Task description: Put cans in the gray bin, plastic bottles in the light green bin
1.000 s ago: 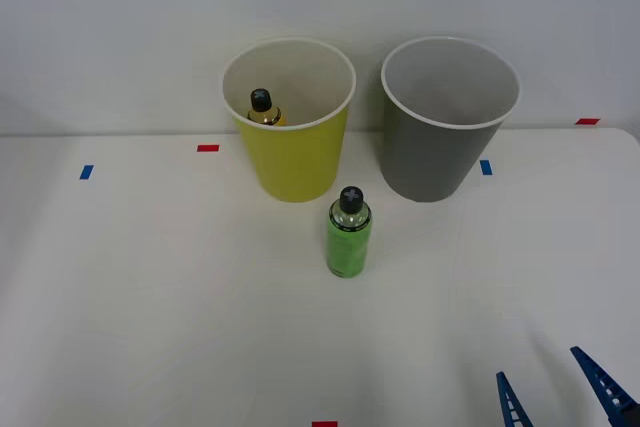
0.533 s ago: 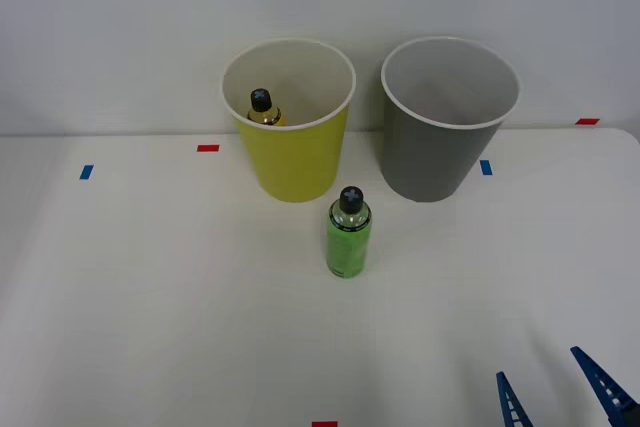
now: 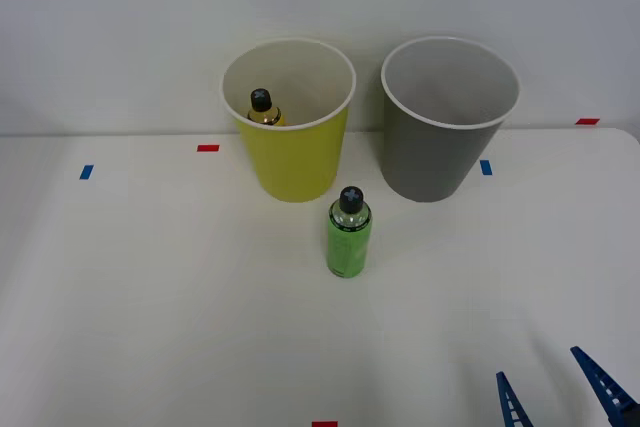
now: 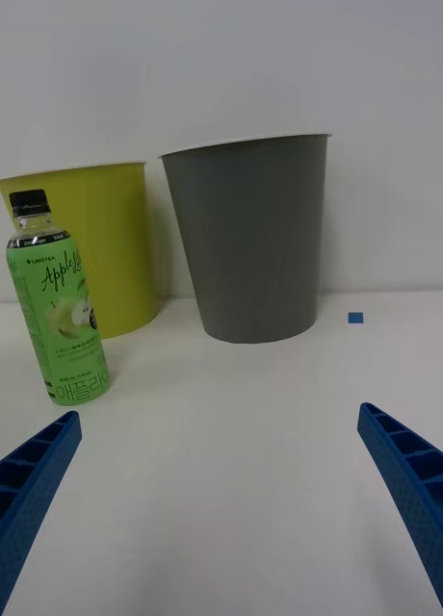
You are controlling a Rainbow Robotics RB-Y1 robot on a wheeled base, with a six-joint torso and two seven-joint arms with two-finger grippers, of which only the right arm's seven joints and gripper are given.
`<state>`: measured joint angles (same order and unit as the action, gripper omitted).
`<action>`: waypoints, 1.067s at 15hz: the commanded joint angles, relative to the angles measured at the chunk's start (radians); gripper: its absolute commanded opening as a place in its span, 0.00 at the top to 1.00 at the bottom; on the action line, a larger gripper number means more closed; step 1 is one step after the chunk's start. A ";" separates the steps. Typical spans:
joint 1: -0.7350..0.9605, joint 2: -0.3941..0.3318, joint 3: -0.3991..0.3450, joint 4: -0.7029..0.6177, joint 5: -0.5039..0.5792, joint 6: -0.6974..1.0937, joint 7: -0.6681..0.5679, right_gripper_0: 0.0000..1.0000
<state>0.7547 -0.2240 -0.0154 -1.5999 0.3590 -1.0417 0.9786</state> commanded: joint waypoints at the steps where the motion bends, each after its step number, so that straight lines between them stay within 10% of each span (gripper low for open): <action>1: 0.000 0.000 0.000 0.000 0.000 0.000 0.000 0.00; 16: 0.000 0.000 0.000 0.000 0.000 0.000 0.000 0.00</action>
<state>0.7547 -0.2240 -0.0154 -1.5999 0.3590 -1.0416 0.9786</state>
